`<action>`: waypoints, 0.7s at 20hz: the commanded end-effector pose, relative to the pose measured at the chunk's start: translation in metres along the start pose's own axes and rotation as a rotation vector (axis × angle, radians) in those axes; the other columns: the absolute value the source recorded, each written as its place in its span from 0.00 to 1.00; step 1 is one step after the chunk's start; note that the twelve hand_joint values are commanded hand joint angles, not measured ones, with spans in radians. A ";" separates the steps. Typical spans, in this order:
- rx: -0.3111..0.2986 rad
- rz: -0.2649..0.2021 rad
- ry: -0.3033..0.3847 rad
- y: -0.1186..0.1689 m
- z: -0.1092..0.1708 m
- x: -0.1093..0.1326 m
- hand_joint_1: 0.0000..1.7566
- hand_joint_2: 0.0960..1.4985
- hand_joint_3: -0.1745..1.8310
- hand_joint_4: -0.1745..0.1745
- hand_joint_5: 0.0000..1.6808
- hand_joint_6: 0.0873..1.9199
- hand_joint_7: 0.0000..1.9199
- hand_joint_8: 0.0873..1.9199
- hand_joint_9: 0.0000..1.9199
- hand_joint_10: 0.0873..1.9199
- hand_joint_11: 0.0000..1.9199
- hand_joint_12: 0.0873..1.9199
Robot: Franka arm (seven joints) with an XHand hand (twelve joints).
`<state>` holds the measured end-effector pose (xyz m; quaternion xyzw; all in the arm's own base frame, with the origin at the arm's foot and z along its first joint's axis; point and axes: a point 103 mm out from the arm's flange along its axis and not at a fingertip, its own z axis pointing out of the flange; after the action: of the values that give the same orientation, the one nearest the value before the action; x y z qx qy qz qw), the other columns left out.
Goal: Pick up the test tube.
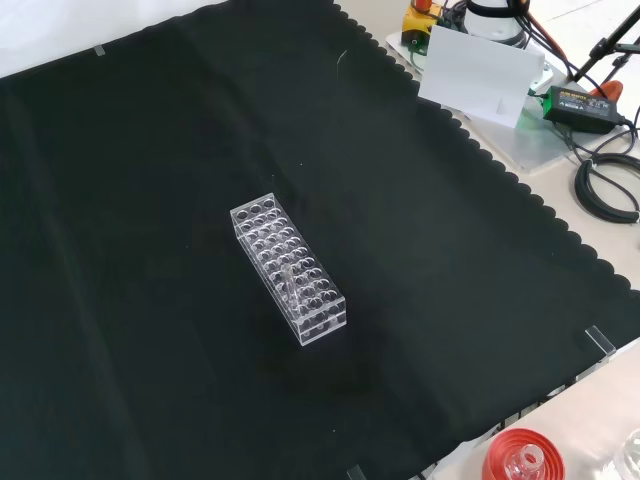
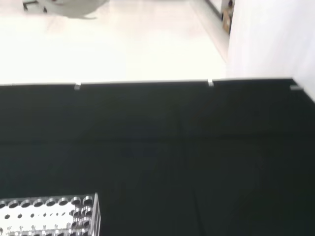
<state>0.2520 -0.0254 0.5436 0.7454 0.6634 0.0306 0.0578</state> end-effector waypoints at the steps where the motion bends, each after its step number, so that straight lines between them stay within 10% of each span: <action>1: 0.131 -0.097 -0.012 0.032 0.033 0.009 0.43 0.44 0.34 0.23 0.14 0.14 0.09 0.46 0.11 0.51 0.00 0.80; 14: 0.155 -0.201 0.035 0.091 0.056 0.045 0.45 0.44 0.35 0.25 0.14 0.13 0.10 0.46 0.12 0.51 0.00 0.81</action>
<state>0.3090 -0.0118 0.5139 0.7066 0.7073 -0.0155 0.0128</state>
